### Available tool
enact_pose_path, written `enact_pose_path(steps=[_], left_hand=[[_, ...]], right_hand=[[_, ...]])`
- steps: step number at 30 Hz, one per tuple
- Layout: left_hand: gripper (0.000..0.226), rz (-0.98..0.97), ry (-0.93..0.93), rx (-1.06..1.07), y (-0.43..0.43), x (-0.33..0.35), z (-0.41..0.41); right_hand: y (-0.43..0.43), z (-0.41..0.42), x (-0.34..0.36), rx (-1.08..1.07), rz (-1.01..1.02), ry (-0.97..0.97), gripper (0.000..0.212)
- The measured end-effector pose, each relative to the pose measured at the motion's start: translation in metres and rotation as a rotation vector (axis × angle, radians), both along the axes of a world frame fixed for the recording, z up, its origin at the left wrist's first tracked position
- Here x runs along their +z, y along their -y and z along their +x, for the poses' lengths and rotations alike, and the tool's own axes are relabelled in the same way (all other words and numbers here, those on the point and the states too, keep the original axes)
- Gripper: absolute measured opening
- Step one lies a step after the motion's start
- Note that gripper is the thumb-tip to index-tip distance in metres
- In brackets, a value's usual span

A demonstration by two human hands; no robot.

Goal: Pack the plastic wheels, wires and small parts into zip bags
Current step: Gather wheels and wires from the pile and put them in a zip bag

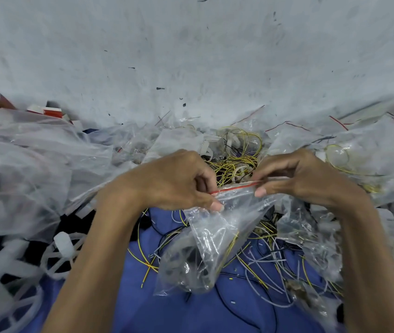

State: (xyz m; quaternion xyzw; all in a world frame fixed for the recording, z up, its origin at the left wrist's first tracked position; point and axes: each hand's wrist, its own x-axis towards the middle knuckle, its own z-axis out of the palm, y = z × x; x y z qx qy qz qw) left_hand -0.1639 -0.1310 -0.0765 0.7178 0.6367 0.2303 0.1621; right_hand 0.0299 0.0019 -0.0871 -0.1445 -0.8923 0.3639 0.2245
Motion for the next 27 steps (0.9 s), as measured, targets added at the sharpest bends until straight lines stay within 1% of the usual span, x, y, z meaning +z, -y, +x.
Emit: enact_pose_path(steps=[4, 6, 8, 9, 10, 11, 13, 15, 18, 20, 22, 27], left_hand=[[0.01, 0.066, 0.005, 0.026, -0.002, -0.002, -0.005], [0.013, 0.102, -0.041, 0.047, -0.002, -0.002, -0.007], [0.021, 0.151, -0.101, 0.062, -0.004, -0.003, -0.008], [0.025, 0.173, -0.116, 0.07, -0.005, -0.005, -0.008], [0.026, 0.189, -0.122, 0.084, -0.005, -0.006, -0.009], [0.026, 0.201, -0.122, 0.099, -0.005, -0.006, -0.011], [0.018, 0.224, -0.114, 0.12, -0.005, -0.007, -0.014], [0.015, 0.238, -0.086, 0.134, -0.006, -0.008, -0.013], [0.017, 0.275, -0.004, 0.112, -0.009, -0.009, -0.009], [0.012, 0.31, 0.023, 0.111, -0.011, -0.009, -0.009], [0.009, 0.343, 0.017, 0.119, -0.013, -0.009, -0.01], [0.019, 0.431, -0.031, 0.147, -0.016, -0.01, -0.008]], right_hand=[[-0.005, 0.002, -0.003, -0.025, 0.008, -0.027, 0.021], [-0.005, 0.0, -0.005, -0.052, 0.027, -0.047, 0.016], [-0.003, -0.005, -0.006, -0.065, 0.065, -0.087, 0.004], [-0.002, -0.008, -0.006, -0.074, 0.105, -0.106, 0.006], [-0.001, -0.011, -0.006, -0.093, 0.15, -0.12, 0.013], [-0.001, -0.014, -0.006, -0.113, 0.177, -0.136, 0.018], [0.001, -0.018, -0.005, -0.147, 0.164, -0.179, 0.021], [0.002, -0.022, -0.005, -0.173, 0.139, -0.216, 0.017], [0.004, -0.024, -0.005, -0.155, 0.134, -0.204, 0.008], [0.006, -0.022, -0.002, -0.141, 0.125, -0.173, 0.011], [0.008, -0.022, 0.002, -0.12, 0.168, -0.141, 0.019], [0.019, -0.032, 0.006, -0.116, 0.325, -0.147, 0.004]])
